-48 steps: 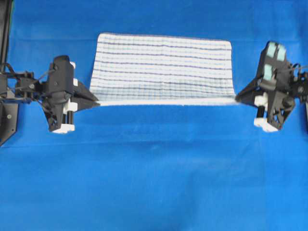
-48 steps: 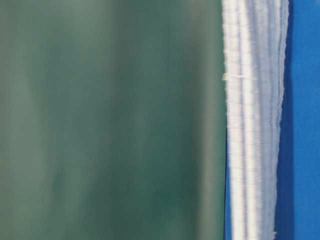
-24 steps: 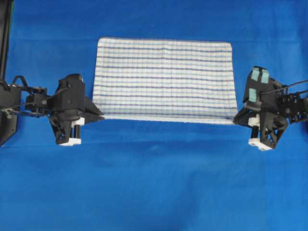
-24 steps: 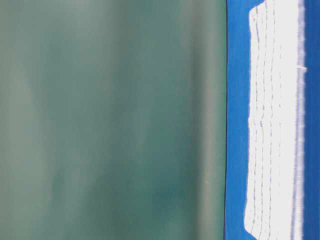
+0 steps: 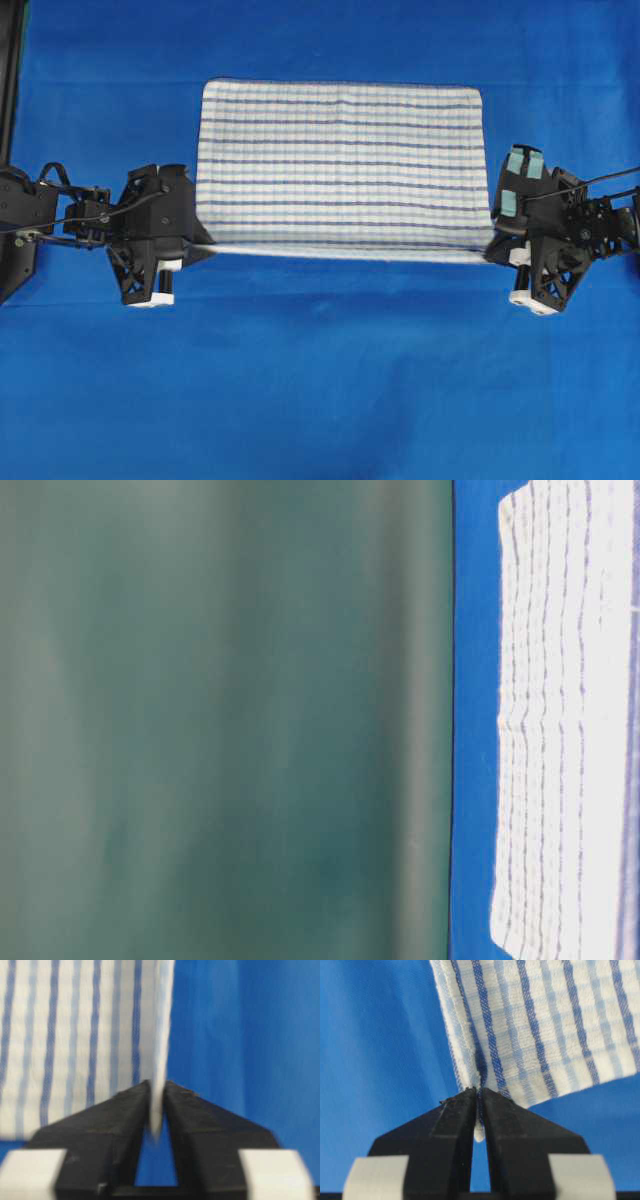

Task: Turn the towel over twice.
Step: 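Open both grippers to release the towel, then pull both open grippers outward away from the towel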

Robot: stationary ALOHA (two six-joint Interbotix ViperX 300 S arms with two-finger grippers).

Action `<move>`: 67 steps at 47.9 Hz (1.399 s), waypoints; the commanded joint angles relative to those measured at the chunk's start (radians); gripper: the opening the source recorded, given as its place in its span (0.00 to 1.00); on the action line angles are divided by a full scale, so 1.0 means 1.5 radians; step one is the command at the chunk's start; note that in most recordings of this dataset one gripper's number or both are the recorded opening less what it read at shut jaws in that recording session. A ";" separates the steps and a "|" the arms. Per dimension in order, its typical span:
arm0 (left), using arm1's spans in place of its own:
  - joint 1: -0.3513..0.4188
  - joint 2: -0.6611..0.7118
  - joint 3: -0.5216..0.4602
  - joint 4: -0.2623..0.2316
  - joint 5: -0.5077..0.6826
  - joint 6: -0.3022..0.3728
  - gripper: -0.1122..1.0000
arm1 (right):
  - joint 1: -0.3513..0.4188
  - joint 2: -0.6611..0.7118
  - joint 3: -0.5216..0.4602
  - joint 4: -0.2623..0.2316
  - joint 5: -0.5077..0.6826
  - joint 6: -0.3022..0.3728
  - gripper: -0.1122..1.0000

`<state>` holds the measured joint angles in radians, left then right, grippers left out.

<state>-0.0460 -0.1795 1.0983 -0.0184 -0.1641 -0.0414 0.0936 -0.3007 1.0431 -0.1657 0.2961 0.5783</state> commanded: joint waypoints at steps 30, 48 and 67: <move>-0.026 -0.105 -0.021 0.000 0.112 0.012 0.81 | 0.013 -0.064 -0.057 -0.028 0.044 -0.011 0.66; -0.006 -0.324 -0.020 0.000 0.137 0.012 0.81 | -0.002 -0.222 -0.087 -0.165 0.082 -0.011 0.66; 0.072 -0.570 0.004 0.000 0.236 0.038 0.81 | -0.014 -0.426 -0.067 -0.280 0.142 -0.011 0.65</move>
<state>0.0430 -0.9863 1.1091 -0.0184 0.1580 0.0000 0.0752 -0.8943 0.9449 -0.5584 0.4893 0.5614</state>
